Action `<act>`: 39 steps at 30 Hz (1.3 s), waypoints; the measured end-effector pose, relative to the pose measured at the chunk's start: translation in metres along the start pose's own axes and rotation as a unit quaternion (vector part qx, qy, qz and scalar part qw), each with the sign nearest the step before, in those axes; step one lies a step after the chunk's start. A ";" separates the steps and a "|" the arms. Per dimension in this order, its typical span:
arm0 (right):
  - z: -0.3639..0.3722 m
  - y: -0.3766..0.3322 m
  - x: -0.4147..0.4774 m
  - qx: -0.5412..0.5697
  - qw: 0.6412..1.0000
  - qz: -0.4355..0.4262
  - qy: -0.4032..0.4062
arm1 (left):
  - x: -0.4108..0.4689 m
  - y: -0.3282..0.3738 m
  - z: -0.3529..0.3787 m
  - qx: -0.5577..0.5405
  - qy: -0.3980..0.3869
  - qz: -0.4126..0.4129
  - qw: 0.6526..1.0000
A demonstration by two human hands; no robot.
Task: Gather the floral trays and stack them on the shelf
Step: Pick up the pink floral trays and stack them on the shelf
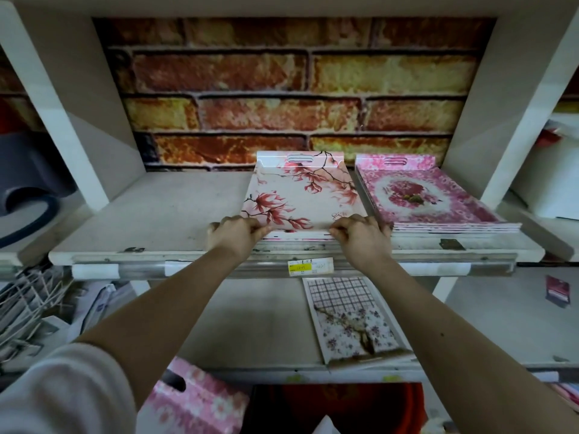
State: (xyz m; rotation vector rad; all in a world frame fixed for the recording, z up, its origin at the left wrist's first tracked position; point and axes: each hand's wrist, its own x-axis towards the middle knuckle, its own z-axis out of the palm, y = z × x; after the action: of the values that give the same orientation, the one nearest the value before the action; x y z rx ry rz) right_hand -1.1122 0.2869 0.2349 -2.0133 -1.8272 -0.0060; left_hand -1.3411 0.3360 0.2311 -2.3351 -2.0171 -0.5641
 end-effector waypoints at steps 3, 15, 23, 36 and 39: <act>-0.009 0.003 -0.010 -0.028 0.998 -0.024 -0.041 | -0.010 0.011 -0.006 0.010 0.012 0.013 1.000; -0.058 0.011 -0.068 0.071 0.996 -0.040 0.025 | -0.071 0.072 -0.039 -0.099 0.014 0.101 0.990; -0.090 0.039 -0.129 0.150 0.988 -0.014 0.040 | -0.121 0.134 -0.051 -0.211 0.014 0.116 0.971; -0.065 0.073 -0.254 0.325 0.945 -0.010 -0.022 | -0.271 0.174 -0.031 -0.401 0.028 -0.064 0.914; -0.049 0.061 -0.275 0.359 0.931 -0.018 -0.058 | -0.308 0.160 -0.035 -0.400 0.046 -0.114 0.908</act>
State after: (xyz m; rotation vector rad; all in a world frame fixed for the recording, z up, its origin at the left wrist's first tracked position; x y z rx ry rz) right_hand -1.0781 0.0073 0.1842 -1.4742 -1.6004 0.6832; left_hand -1.2309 0.0052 0.2166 -2.3129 -2.3201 -1.7700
